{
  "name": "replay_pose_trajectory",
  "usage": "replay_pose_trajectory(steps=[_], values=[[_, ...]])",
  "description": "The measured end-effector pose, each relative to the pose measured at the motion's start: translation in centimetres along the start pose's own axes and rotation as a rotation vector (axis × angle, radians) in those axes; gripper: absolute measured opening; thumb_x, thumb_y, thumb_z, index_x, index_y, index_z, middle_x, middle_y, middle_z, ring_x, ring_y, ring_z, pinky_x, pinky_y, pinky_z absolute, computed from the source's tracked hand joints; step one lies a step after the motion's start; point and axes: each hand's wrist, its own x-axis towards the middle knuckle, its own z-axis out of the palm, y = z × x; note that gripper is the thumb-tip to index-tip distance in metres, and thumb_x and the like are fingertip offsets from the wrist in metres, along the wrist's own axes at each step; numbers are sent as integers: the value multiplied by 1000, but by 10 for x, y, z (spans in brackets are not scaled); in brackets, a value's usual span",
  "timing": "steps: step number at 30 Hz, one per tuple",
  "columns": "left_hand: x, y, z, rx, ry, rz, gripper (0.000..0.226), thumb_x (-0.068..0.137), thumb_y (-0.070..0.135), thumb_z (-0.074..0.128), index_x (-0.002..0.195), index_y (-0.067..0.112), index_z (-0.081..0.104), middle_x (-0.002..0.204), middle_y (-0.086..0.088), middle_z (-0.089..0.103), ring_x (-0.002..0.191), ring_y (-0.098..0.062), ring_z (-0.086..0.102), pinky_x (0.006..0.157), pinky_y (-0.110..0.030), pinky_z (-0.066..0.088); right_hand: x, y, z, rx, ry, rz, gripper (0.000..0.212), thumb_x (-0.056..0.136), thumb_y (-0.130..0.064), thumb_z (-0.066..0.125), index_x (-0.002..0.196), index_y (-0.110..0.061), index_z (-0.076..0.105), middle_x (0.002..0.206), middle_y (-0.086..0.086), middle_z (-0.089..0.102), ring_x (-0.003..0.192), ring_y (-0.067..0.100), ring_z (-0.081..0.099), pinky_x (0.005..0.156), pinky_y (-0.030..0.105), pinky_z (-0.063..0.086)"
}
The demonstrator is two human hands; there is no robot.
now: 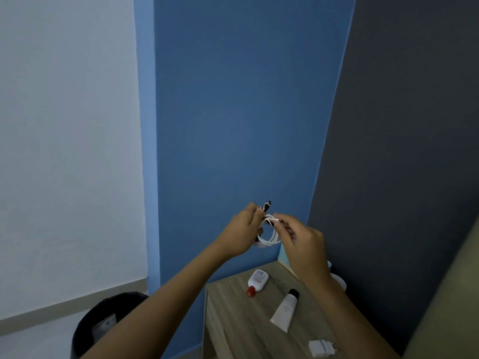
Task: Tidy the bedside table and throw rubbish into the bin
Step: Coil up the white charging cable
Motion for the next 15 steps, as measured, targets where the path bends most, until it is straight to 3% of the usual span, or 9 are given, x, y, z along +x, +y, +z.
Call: replay_pose_trajectory(steps=[3,7,11,15], values=[[-2,2,2,16,8,51,28,101,35,33,87,14,45,66,2,51,53,-12,41,53,-24,36,-1,-7,-2,204,95,181,17,91,-21,62,102,-16,73,90,-6,76,81,3,70,70,24,57],[2,0,-5,-21,107,59,21,101,26,37,82,21,45,64,1,52,52,-10,43,52,-20,38,6,-13,-10,618,189,544,15,95,-10,55,94,-13,69,89,4,75,85,19,73,79,36,60],[8,2,-5,37,147,53,18,102,26,36,86,20,44,64,1,51,54,-13,46,52,-23,40,6,-21,-4,529,84,481,14,94,-12,55,89,-21,65,89,0,75,80,16,74,74,36,60],[7,-1,-2,-77,102,-5,21,102,18,32,84,20,44,66,1,52,60,-17,49,61,-33,42,8,-21,0,467,97,445,11,92,-13,60,90,-21,68,85,-1,74,80,12,72,75,37,59]])
